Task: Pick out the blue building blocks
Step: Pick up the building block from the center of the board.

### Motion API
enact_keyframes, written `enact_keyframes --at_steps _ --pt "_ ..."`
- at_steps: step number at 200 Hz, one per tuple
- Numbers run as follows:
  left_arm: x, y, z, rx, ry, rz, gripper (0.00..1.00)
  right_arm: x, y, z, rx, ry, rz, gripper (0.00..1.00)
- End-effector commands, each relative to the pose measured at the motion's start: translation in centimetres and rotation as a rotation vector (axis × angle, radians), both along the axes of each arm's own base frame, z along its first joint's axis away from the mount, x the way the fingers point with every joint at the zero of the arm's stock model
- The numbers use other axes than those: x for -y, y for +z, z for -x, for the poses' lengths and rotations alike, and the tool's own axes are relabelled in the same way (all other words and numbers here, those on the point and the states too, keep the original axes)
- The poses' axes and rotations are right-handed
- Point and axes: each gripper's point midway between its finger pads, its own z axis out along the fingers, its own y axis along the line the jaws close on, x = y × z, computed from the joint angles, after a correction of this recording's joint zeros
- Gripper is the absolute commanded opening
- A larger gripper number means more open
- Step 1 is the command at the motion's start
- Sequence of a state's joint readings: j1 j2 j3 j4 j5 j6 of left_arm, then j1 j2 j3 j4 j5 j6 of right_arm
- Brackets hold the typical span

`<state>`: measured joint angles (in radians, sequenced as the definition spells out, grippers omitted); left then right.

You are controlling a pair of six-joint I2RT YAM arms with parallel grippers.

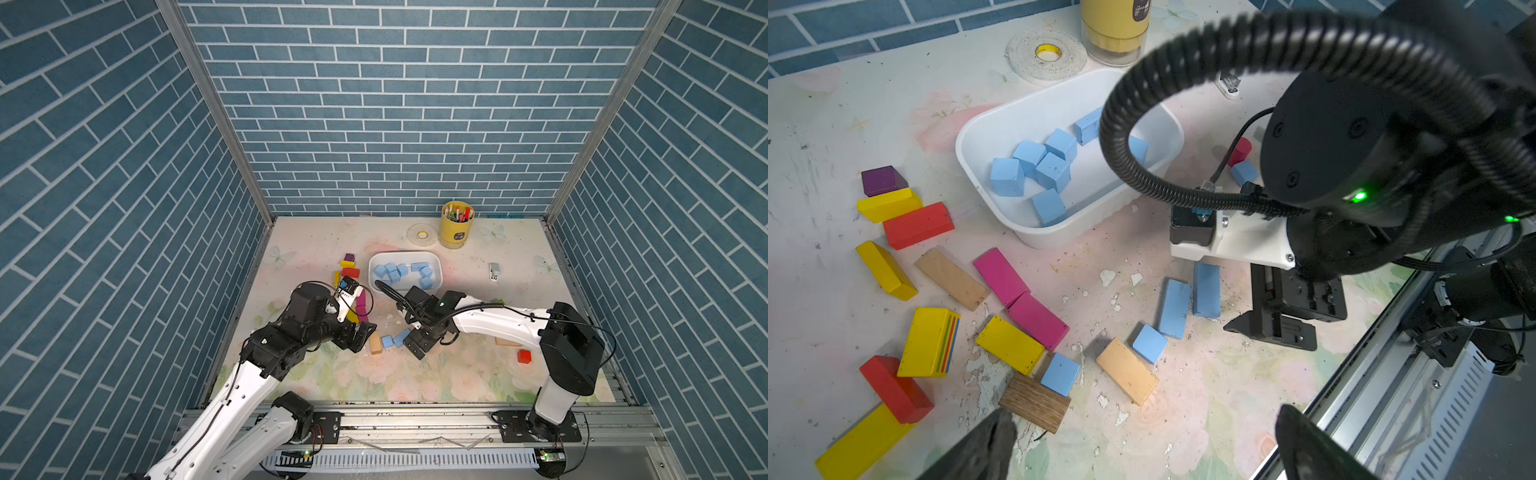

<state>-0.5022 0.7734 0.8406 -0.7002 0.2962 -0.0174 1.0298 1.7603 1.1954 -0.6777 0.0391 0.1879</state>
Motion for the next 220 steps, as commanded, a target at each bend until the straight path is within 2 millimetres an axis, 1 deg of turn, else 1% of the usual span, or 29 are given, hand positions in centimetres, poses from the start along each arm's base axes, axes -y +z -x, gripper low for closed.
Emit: enact_keyframes --at_steps 1,42,59,102,138,179,220 --pt "-0.2 -0.7 0.3 -0.017 -0.004 -0.019 0.99 -0.5 -0.5 -0.4 0.015 0.022 0.018 0.99" --pt "-0.2 -0.7 0.3 -0.017 -0.006 -0.018 0.99 -0.8 -1.5 -0.8 0.014 0.022 0.045 0.99" --pt "-0.2 -0.7 0.3 -0.017 -0.007 -0.017 0.99 -1.0 -1.9 -0.9 0.010 0.022 0.050 0.97" --pt "-0.2 -0.7 0.3 -0.019 -0.007 -0.018 0.99 -1.5 -2.3 -1.0 0.000 0.027 0.054 0.85" --pt "-0.2 -0.8 0.3 -0.019 -0.008 -0.018 0.99 -1.4 -2.5 -0.9 -0.006 0.028 0.059 0.73" --pt "-0.2 -0.8 0.4 -0.019 -0.008 -0.019 0.99 -1.3 -2.7 -0.9 -0.009 0.028 0.066 0.63" --pt "-0.2 -0.7 0.3 -0.018 -0.007 -0.017 0.99 -1.2 -2.4 -1.1 0.002 0.018 0.064 0.53"
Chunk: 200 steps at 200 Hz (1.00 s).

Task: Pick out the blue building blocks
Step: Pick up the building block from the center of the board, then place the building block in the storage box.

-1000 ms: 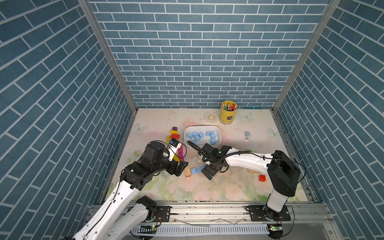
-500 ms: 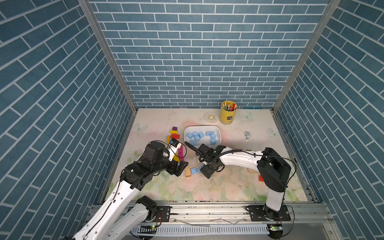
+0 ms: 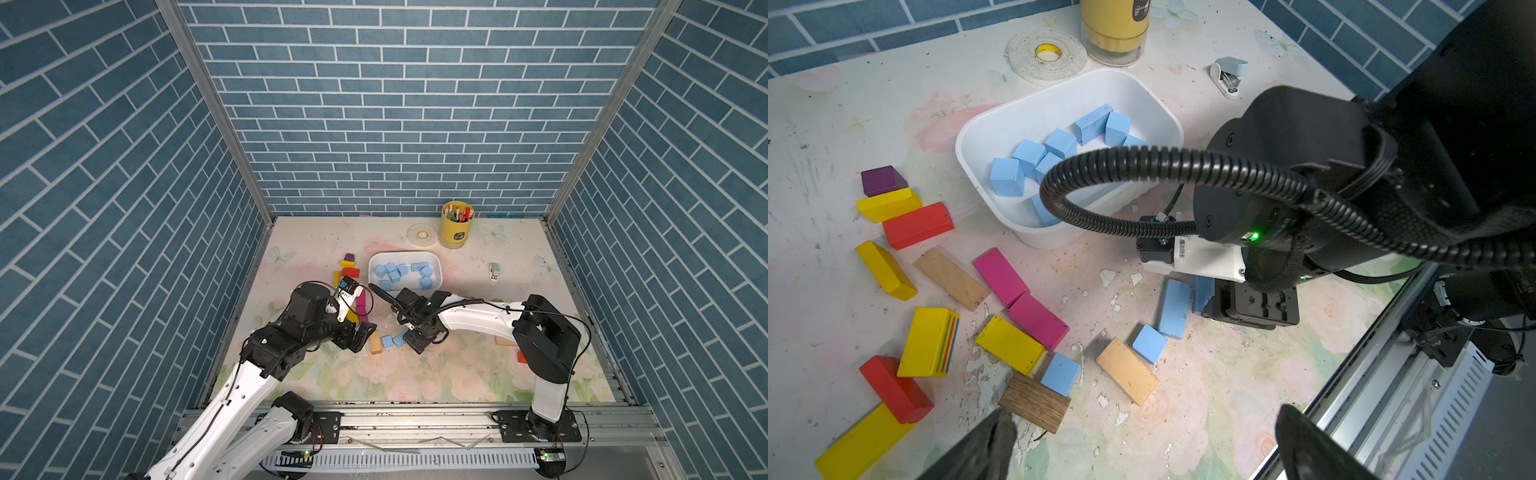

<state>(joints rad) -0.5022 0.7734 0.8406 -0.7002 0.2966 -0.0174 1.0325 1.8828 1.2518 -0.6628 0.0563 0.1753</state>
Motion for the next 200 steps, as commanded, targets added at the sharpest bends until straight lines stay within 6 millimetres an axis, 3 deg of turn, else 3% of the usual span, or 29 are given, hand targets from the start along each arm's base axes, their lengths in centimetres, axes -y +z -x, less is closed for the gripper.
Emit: enact_keyframes --at_steps 1,36,82,154,200 --pt "-0.2 -0.7 0.3 -0.019 -0.007 -0.018 0.99 -0.2 0.2 -0.2 0.013 0.006 0.009 0.53" --pt "-0.2 -0.7 0.4 -0.019 -0.008 -0.018 0.99 -0.2 1.6 -1.0 0.058 -0.035 -0.017 0.45" --pt "-0.2 -0.7 0.4 -0.016 -0.007 -0.017 0.99 -0.2 5.4 -2.6 0.127 -0.129 -0.109 0.35" --pt "-0.3 -0.2 0.4 0.001 -0.005 -0.011 0.99 0.0 10.0 -7.5 0.169 -0.288 -0.204 0.34" --pt "-0.3 -0.3 0.5 0.000 -0.006 -0.011 0.99 -0.7 11.2 -10.9 0.201 -0.345 -0.186 0.34"
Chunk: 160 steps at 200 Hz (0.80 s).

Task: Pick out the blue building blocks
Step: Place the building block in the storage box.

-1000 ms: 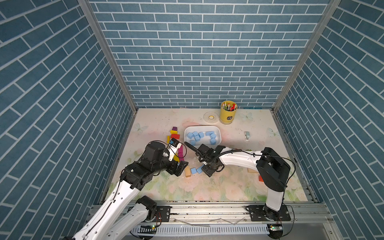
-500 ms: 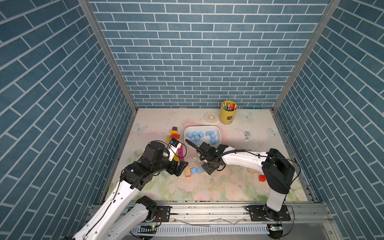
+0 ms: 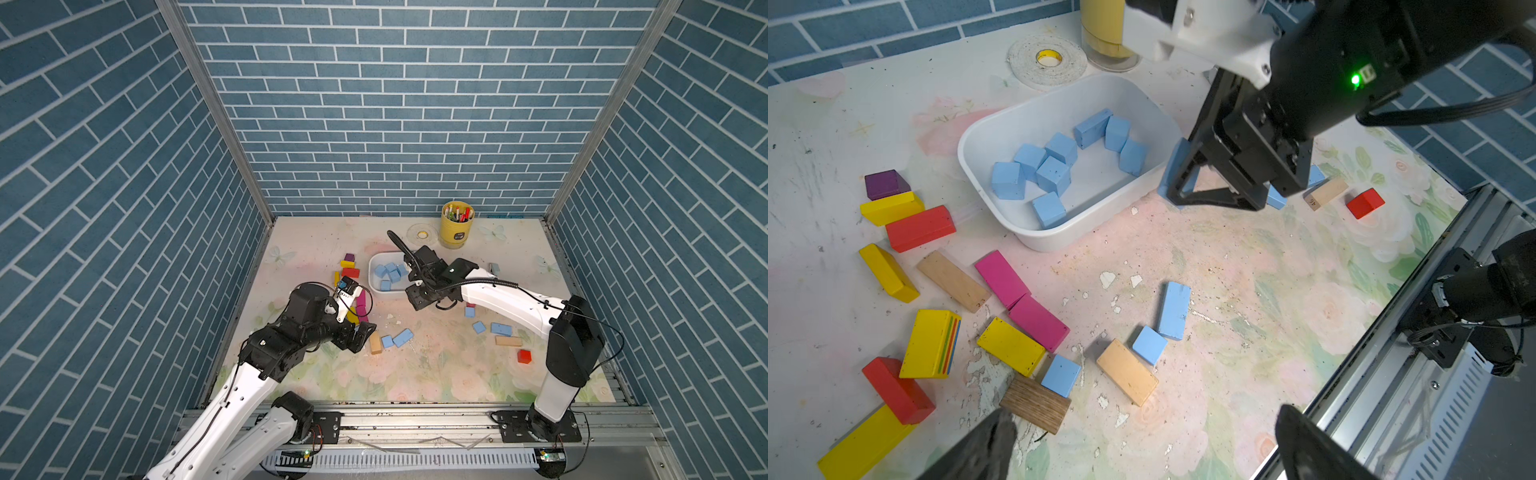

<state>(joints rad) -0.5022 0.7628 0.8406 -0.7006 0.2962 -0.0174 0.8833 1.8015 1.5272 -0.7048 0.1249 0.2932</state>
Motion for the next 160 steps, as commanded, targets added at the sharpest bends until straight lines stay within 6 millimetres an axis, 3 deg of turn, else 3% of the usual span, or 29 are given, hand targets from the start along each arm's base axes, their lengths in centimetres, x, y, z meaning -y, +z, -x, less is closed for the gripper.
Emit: enact_keyframes --at_steps 1,43,96,140,149,152,160 --pt "-0.2 -0.5 0.4 -0.009 -0.006 -0.016 0.99 0.6 -0.8 -1.1 -0.023 -0.068 0.056 0.34" --pt "-0.3 -0.4 0.3 -0.006 -0.005 -0.016 0.99 -0.2 -1.0 -3.8 -0.025 -0.113 0.065 0.34" --pt "-0.3 -0.5 0.4 -0.007 -0.006 -0.016 0.99 -0.2 -2.9 -6.9 -0.055 -0.171 0.078 0.34" --pt "-0.2 -0.5 0.4 -0.009 -0.007 -0.017 0.99 -0.4 -4.8 -8.3 -0.096 -0.192 0.079 0.35" --pt "-0.2 -0.5 0.4 -0.008 -0.008 -0.015 0.99 -0.5 -4.4 -8.5 -0.092 -0.195 0.070 0.36" --pt "-0.2 -0.5 0.4 -0.007 -0.008 -0.016 0.99 -0.5 -5.7 -8.5 -0.110 -0.195 0.089 0.36" --pt "-0.2 -0.5 0.4 -0.006 -0.007 -0.016 0.99 -0.7 -6.1 -8.6 -0.116 -0.196 0.089 0.36"
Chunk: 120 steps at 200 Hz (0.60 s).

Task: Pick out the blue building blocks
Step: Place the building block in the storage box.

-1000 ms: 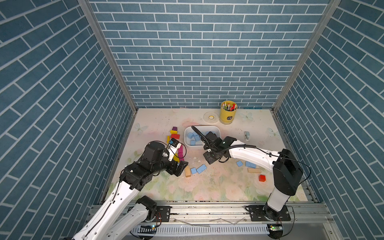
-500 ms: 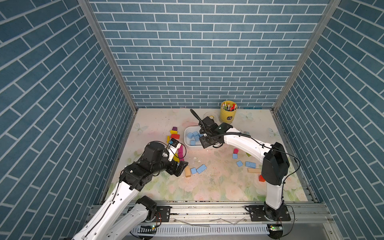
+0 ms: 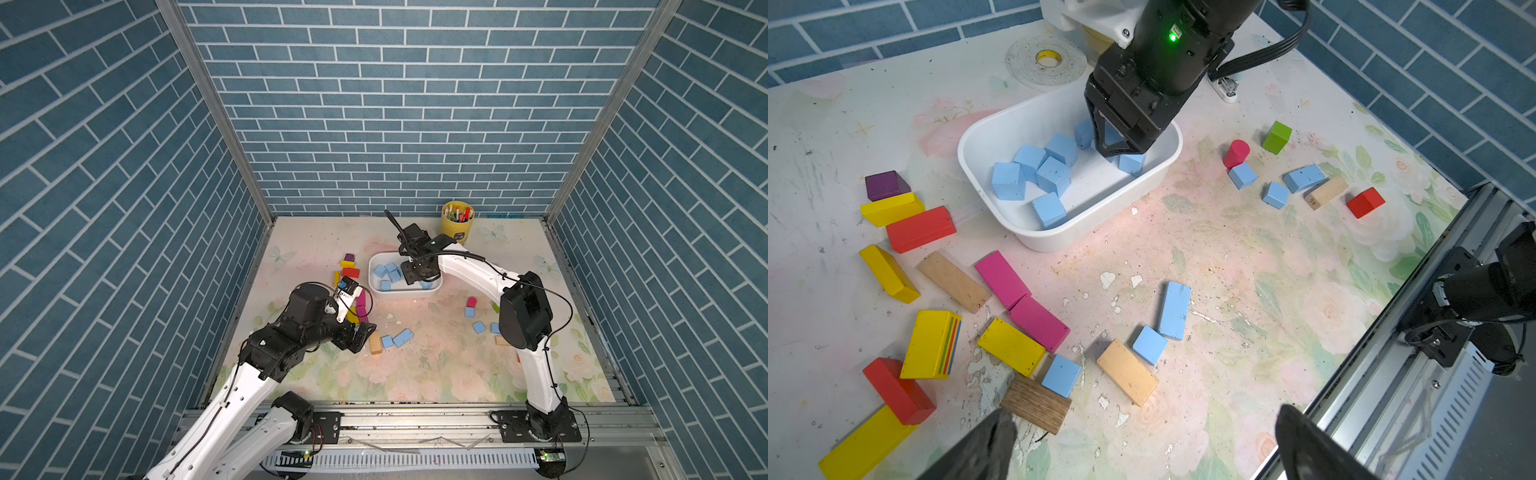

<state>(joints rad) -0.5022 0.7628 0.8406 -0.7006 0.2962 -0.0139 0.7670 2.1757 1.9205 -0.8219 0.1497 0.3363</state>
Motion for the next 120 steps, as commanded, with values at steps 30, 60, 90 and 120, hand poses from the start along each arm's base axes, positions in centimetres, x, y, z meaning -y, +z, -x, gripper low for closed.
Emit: enact_keyframes --at_steps 30,60,90,120 --pt "-0.3 -0.4 0.4 -0.008 -0.004 -0.013 0.99 -0.2 -2.7 -0.1 -0.079 -0.041 0.017 0.39" --pt "-0.3 -0.5 0.4 -0.008 -0.004 -0.014 0.99 -0.5 -3.5 -0.1 -0.099 -0.045 0.013 0.44" --pt "-0.2 -0.4 0.4 -0.008 -0.005 -0.014 0.99 -0.6 -3.6 -0.1 -0.107 -0.047 0.003 0.56" --pt "-0.3 -0.5 0.4 -0.008 -0.003 -0.015 1.00 -0.9 -2.9 -0.1 -0.107 -0.041 -0.012 0.74"
